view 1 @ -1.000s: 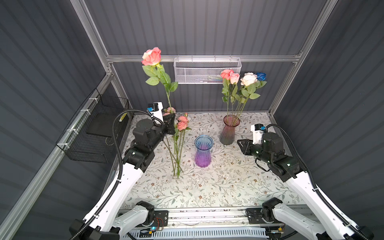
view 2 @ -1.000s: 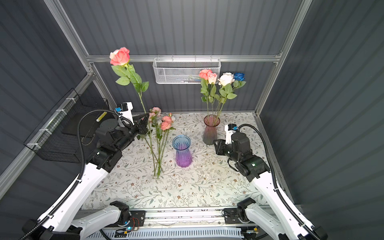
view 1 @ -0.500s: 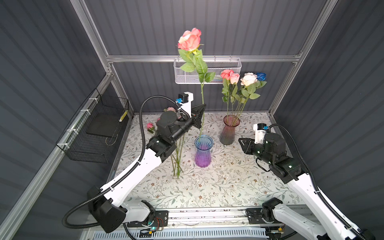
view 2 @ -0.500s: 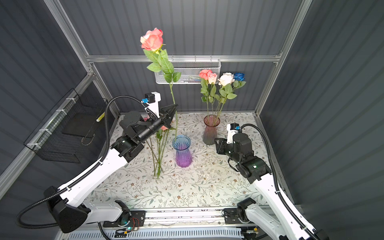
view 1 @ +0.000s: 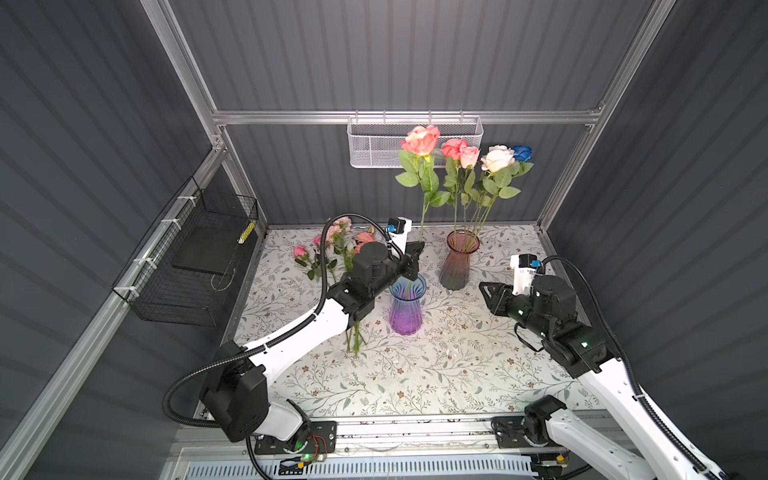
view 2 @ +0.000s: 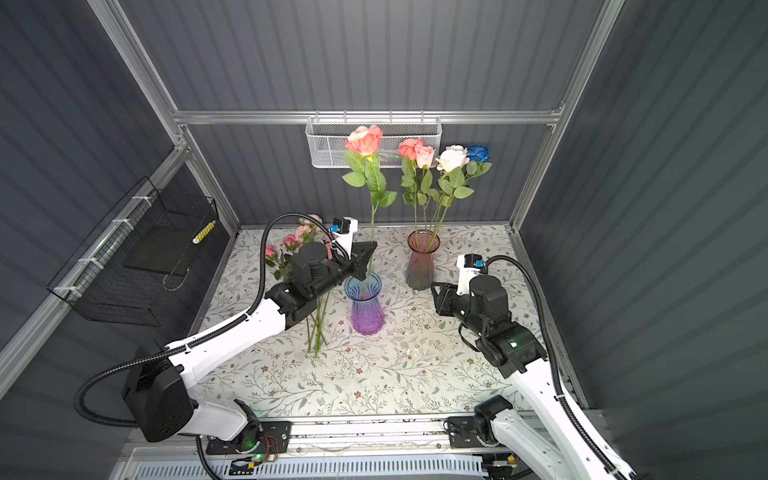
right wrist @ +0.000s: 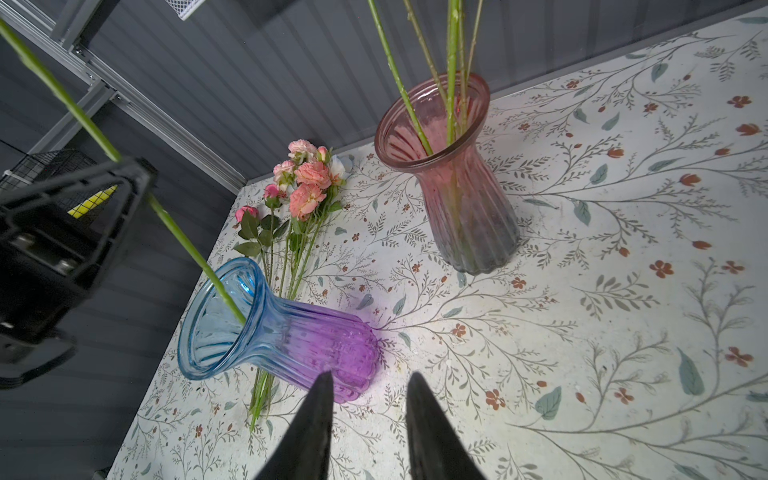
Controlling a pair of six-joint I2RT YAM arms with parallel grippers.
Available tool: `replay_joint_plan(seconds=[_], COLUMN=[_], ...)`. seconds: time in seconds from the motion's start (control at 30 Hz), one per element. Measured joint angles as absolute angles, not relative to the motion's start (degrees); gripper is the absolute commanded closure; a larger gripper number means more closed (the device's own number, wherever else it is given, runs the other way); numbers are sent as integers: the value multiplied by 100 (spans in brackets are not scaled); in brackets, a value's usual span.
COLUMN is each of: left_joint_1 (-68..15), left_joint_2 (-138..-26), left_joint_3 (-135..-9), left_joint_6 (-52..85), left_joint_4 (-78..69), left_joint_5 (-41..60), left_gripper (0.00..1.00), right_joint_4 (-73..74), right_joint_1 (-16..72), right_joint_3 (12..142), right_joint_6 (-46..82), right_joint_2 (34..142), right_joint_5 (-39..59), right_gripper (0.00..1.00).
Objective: Arrange the flowers into the vase
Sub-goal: 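Carry the pink rose over the blue-to-purple vase and lower it with the left gripper, then open the left gripper and withdraw it toward the lying bunch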
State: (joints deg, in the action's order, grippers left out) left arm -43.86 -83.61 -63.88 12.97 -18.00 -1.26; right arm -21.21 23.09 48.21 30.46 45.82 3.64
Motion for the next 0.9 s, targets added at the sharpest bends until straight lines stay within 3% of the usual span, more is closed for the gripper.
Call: replay_joint_plan(seconds=[0.1,0.6,0.9], left_joint_1=[-4397,-4423,-4434], left_joint_2=[-8377,-7850,-6700], left_joint_3=[-6130,-5839,-5443], left_joint_6=[1258,1116,998], left_joint_4=[-1739,-1271,-587], left_joint_5=[-242,-508,-915], left_gripper=[100,47,24], right_joint_4=[-2099,-2062,-2086], right_joint_1=[2309,2309,2327], right_joint_3=[4812,4713,4713], right_joint_6=[3065,3240,3258], right_joint_2=[4628,4683,4670], right_joint_5=[392,519,569], right_gripper=[66,66,66])
